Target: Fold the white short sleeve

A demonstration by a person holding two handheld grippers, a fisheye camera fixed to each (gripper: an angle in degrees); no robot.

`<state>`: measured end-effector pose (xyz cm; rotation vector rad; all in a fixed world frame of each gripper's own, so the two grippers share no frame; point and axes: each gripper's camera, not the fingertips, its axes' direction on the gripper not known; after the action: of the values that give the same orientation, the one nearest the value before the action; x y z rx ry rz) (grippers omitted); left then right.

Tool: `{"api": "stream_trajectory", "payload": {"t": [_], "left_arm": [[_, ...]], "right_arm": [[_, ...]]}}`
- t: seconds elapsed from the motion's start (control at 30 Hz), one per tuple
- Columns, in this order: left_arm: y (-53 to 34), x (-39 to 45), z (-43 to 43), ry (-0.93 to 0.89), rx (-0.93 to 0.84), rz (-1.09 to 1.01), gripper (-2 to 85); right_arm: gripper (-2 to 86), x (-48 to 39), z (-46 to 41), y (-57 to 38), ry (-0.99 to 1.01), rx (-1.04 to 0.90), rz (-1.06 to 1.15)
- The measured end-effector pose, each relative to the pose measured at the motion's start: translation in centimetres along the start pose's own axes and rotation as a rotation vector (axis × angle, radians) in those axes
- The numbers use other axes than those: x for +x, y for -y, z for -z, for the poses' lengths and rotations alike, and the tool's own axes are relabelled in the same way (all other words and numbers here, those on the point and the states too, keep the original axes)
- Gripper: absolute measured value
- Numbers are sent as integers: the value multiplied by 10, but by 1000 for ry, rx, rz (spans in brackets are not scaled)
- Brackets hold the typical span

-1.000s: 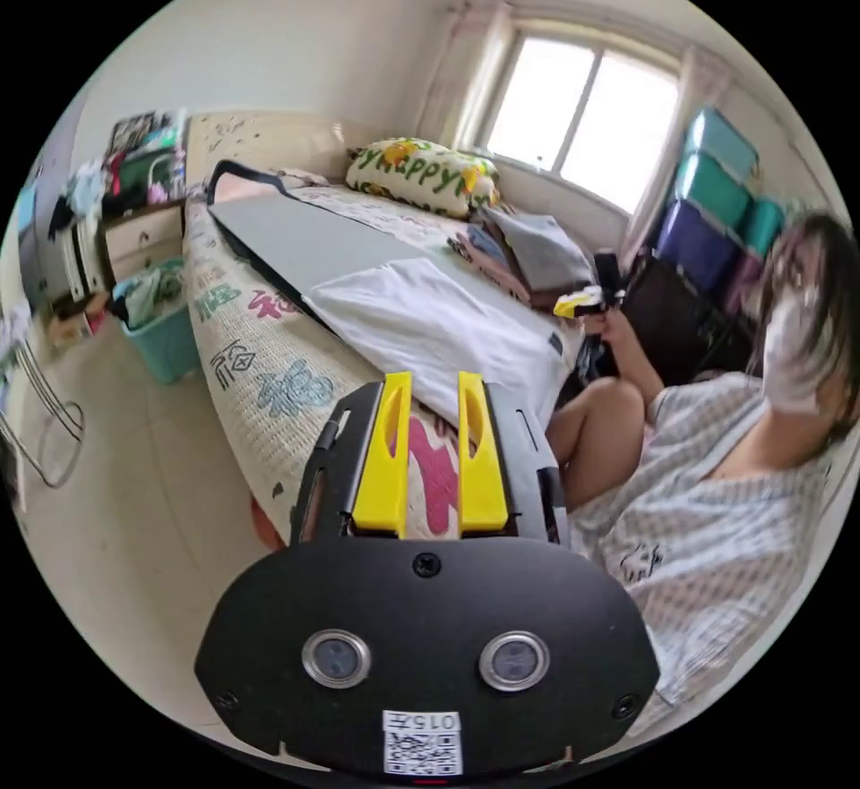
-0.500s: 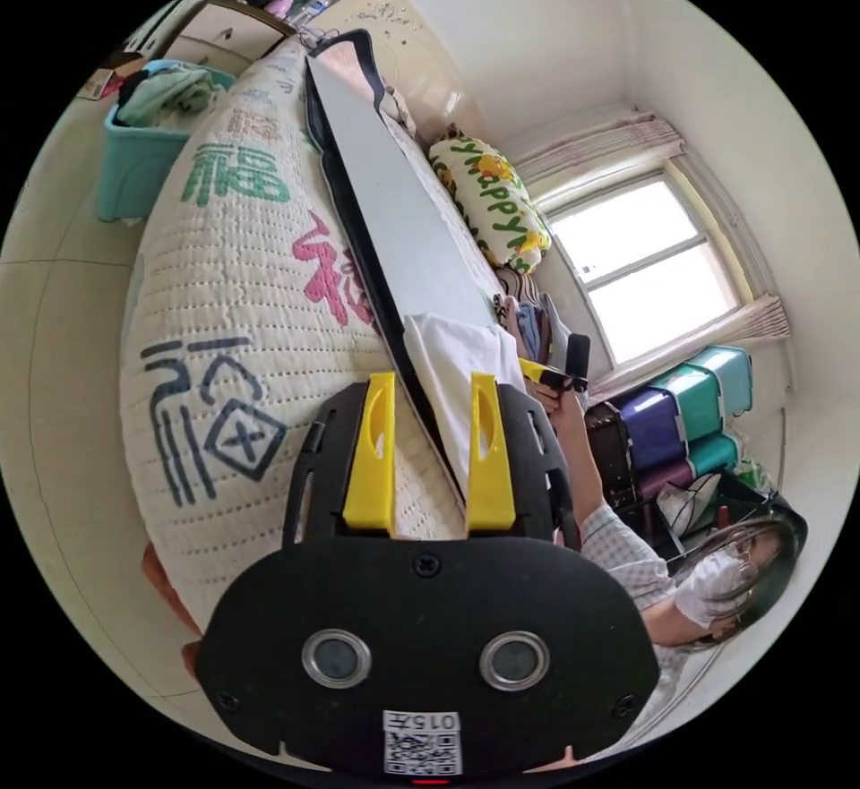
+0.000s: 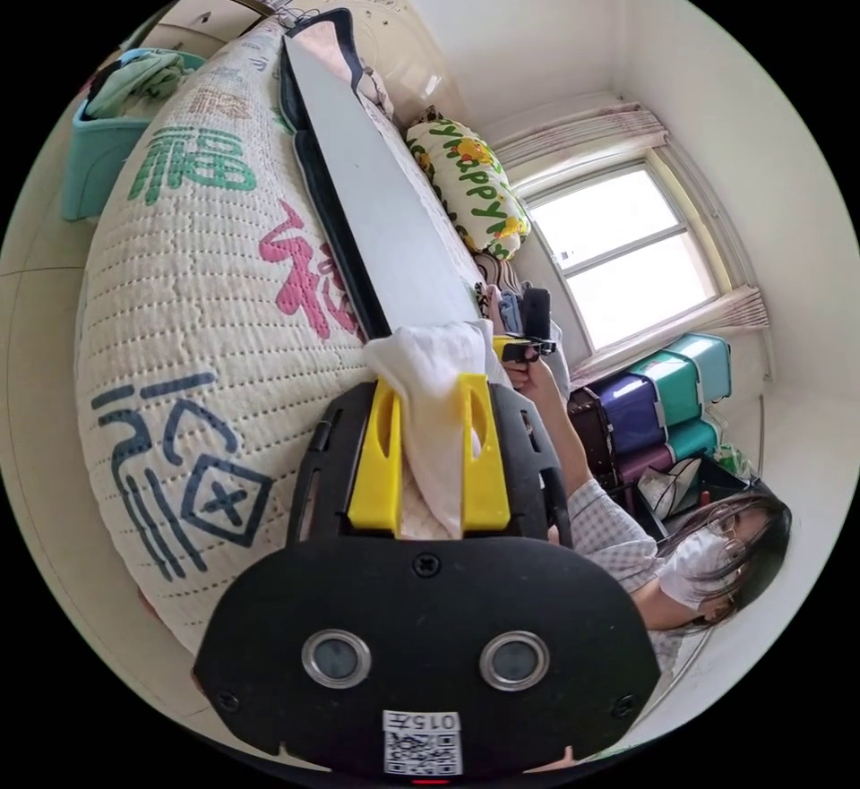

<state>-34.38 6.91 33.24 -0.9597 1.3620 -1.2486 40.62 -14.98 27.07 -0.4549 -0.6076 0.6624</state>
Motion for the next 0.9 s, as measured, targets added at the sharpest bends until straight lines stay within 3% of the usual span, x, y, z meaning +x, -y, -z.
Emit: {"api": "stream_trajectory", "payload": {"t": [0.3,0.53,0.77,0.9], "left_arm": [[-65,40,26,-25,122,-262,37],[-142,193,17,-8,171,-638,30],[-207,339,-70,-99,123,-956,28],[-221,382,-151,-206,43,-1028,27]], "right_arm": [[50,-67,47,-70,12,190,199],[48,-195,109,-208,-62,405,463],[48,-317,183,-398,-356,626,578],[48,-366,221,-492,-541,734,583]]}}
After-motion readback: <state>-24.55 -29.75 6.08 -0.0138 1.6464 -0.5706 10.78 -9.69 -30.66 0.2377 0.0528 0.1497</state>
